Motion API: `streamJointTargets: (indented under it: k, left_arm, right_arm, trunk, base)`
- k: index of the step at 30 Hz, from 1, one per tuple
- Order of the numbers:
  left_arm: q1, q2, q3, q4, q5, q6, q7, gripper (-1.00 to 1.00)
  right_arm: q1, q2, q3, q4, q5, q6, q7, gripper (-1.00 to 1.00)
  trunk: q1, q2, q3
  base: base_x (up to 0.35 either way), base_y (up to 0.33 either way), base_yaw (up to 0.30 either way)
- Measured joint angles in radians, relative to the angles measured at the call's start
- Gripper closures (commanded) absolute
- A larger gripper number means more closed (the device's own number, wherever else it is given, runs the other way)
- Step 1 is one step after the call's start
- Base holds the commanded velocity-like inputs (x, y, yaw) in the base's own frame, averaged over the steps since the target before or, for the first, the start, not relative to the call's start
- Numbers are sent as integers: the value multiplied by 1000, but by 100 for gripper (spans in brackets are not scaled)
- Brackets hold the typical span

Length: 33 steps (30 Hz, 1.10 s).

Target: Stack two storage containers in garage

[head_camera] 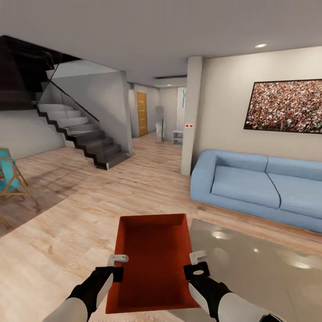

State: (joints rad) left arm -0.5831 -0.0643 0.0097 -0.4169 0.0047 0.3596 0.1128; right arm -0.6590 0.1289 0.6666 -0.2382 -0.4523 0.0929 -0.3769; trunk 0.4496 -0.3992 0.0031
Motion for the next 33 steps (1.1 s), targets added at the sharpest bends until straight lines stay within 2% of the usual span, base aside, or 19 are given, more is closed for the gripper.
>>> streamJointTargets:
  k: [33]
  left_arm:
    - [0, 0, 0, 0, 0, 0, 0, 100]
  right_arm:
    - [0, 0, 0, 1, 0, 0, 0, 100]
  trunk:
    - [0, 0, 0]
  base:
    - [0, 0, 286]
